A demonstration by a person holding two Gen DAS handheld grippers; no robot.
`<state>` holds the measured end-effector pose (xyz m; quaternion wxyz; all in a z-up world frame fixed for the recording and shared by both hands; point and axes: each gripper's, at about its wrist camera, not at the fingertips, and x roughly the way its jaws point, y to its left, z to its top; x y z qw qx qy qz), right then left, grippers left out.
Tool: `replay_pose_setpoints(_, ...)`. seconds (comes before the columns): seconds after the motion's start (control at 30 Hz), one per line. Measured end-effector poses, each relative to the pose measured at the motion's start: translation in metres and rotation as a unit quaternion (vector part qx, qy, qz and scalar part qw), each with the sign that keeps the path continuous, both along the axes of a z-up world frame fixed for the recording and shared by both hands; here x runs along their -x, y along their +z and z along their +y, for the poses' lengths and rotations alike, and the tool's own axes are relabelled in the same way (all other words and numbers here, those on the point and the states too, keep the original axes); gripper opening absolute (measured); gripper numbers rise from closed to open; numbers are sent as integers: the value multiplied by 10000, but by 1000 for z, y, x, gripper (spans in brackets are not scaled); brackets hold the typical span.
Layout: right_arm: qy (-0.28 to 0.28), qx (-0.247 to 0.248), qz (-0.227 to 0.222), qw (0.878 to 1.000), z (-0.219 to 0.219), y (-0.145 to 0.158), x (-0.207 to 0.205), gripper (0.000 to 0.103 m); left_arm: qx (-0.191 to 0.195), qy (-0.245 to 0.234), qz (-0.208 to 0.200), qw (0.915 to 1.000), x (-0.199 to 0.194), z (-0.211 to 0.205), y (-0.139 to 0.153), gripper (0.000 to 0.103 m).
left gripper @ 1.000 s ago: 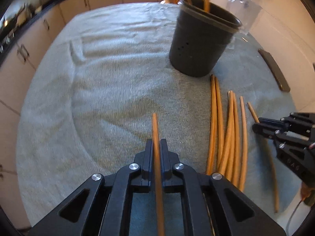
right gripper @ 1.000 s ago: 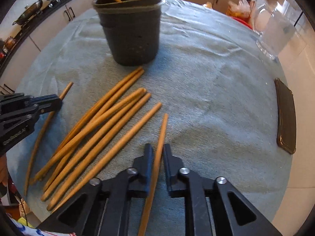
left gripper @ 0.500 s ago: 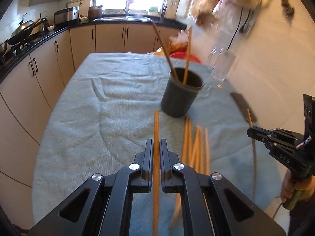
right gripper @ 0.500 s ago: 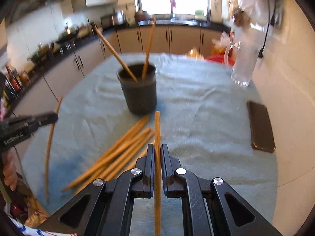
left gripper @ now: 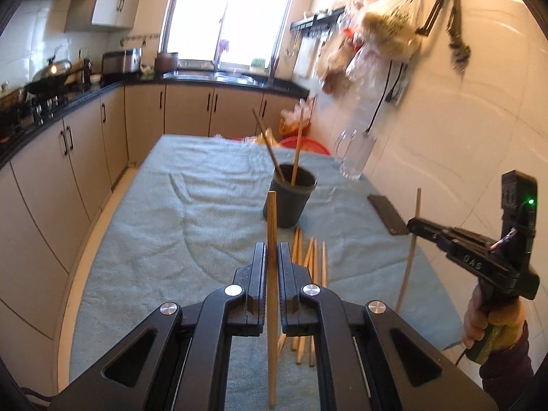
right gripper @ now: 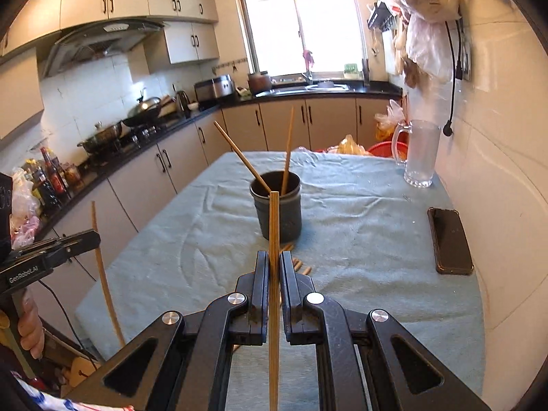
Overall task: Organize utensils
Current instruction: 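Carry both chopsticks upright to the black holder and lower them in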
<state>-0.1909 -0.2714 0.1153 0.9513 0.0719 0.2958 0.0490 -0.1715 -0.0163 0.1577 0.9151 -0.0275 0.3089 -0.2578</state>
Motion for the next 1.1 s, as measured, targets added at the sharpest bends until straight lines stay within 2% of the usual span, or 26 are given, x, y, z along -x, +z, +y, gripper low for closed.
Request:
replay_pose_setpoints(0.13,51,-6,-83,10000,7,1,6,7,73,-10,-337,9994,15,1,12,6)
replay_pose_setpoints(0.6,-22,-242,-521,9983,-3,22,0,7,298,-221,-622,9974,7,-9,40,6)
replay_pose_setpoints(0.77,-87,-312,-711,9969,-10,39,-16,7,322,-180,-791,9962,-14,-19,60,6)
replay_pose_setpoints(0.93,-158,-311,-956,9948,-15,70,-43,7,236,-149,-1080,9938,-45,-43,86,6)
replay_pose_setpoints(1.1,-294,-358,-1141,9924,-22,102,-88,7,463,-113,-1057,9933,-94,-71,110,6)
